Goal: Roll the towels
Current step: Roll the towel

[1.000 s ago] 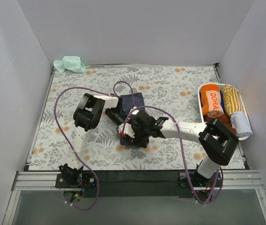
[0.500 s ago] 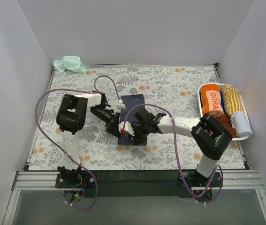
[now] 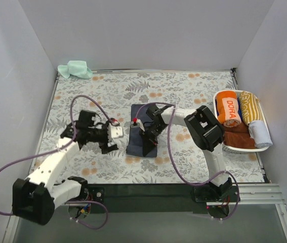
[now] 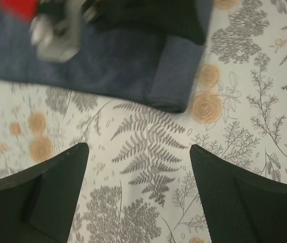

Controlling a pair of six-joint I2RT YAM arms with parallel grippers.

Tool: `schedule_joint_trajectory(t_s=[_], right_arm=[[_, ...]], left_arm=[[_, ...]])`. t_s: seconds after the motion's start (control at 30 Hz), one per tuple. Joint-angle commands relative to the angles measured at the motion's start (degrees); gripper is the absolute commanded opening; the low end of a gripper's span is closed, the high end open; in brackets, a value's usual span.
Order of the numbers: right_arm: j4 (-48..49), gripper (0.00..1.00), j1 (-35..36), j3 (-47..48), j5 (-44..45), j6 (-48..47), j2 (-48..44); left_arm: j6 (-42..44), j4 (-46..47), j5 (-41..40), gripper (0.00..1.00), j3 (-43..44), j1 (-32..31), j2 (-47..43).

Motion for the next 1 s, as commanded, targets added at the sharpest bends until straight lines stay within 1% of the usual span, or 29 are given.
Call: schedule_joint_trajectory(t_s=[0.0,0.03,0.1,0.13,0.2,0.23,0.33,0.37,0.43,0.47,0.5,0.53,0.57,0.6,0.63,0.67,0.7,0.73,0.77,0.8,0.83,0.87,0.9,0.97], right_arm=[[-10.4,0.01,-0.5,2.8,-2.7,-2.0,8.2],[-11.2,0.01,-0.8,3.5,-3.3,-2.1,10.4],[-13.3,0.01,-1.3,5.7,-4.4,-2.2,12.5],[-13.9,0.01,-1.5,6.3,-4.8,-2.2,13.9],[-14.7,0.01,-1.9,7.5,-5.4,-2.1,14.9],[-15.0,0.01,-1.9,7.9,-5.4,-2.1,16.0],[-16.6,0.01,-2.0,9.5,-5.4,-2.1,17.8],[-17.3,0.01,-2.1,9.9,-5.4,-2.1,18.2],[-17.7,0.01,-2.1,10.4,-5.5,-2.1,19.1],[-18.2,0.01,-2.1,10.3,-5.7,-2.2,19.3],[-18.3,0.01,-2.1,10.3,-5.8,-2.2,19.4],[-18.4,0.01,-2.2,10.3,-5.8,-2.2,19.7],[-18.8,0.01,-2.3,10.2,-5.9,-2.2,19.7],[-18.9,0.01,-2.4,10.0,-6.2,-2.1,19.6],[-19.0,0.01,-2.5,10.0,-6.4,-2.1,19.3],[-19.3,0.04,-3.1,10.0,-6.8,-1.7,18.9],[-19.4,0.11,-3.7,10.0,-7.0,-1.3,18.4],[-19.4,0.17,-4.2,10.0,-7.1,-0.6,17.1],[-20.1,0.29,-5.6,10.5,-7.2,0.3,16.2],[-20.6,0.34,-6.2,10.7,-6.8,0.7,15.0],[-20.8,0.36,-7.0,11.0,-6.2,0.9,12.3],[-21.0,0.42,-8.8,11.4,-5.2,1.2,10.7],[-21.0,0.45,-9.7,11.4,-4.6,2.0,7.6],[-20.7,0.49,-12.5,11.6,-1.9,2.5,4.7]], left_arm=[[1.4,11.7,-15.0,0.77,-8.3,-13.1,-9.1],[1.2,13.1,-17.6,0.77,-10.0,-19.9,-10.5],[0.9,16.4,-21.2,0.78,-12.6,-25.3,-11.6],[0.8,17.5,-24.7,0.78,-13.1,-29.7,-11.3],[0.8,22.0,-27.6,0.77,-14.4,-33.3,-9.0],[1.3,23.5,-29.5,0.77,-14.7,-36.2,-7.9],[2.3,28.8,-31.1,0.76,-15.6,-40.5,-3.3],[2.4,30.0,-33.0,0.75,-15.7,-41.3,-1.9],[3.2,32.6,-34.0,0.73,-15.8,-42.9,3.3],[3.5,33.9,-37.0,0.69,-16.0,-43.6,5.4],[3.5,35.1,-38.0,0.66,-15.8,-44.0,7.2],[3.6,35.1,-38.4,0.61,-15.1,-44.6,10.7],[3.3,35.1,-39.2,0.56,-14.8,-44.6,11.8],[3.1,34.8,-39.3,0.41,-14.5,-44.9,12.7],[3.0,34.0,-39.1,0.33,-14.3,-44.9,13.5],[3.1,32.9,-38.4,0.24,-14.1,-44.8,13.5],[2.3,29.2,-36.4,0.18,-13.8,-44.8,13.7],[2.7,25.0,-33.5,0.16,-11.8,-44.8,13.9],[3.7,20.5,-30.5,0.15,-10.7,-44.8,15.2],[4.1,13.8,-25.9,0.13,-9.7,-44.7,15.6],[3.6,11.4,-24.5,0.1,-9.1,-44.7,16.1],[3.4,9.2,-22.8,0.08,-8.1,-44.5,16.8],[3.0,5.8,-20.0,0.07,-7.7,-44.2,17.0],[2.6,4.1,-18.2,0.06,-7.1,-43.8,17.5]])
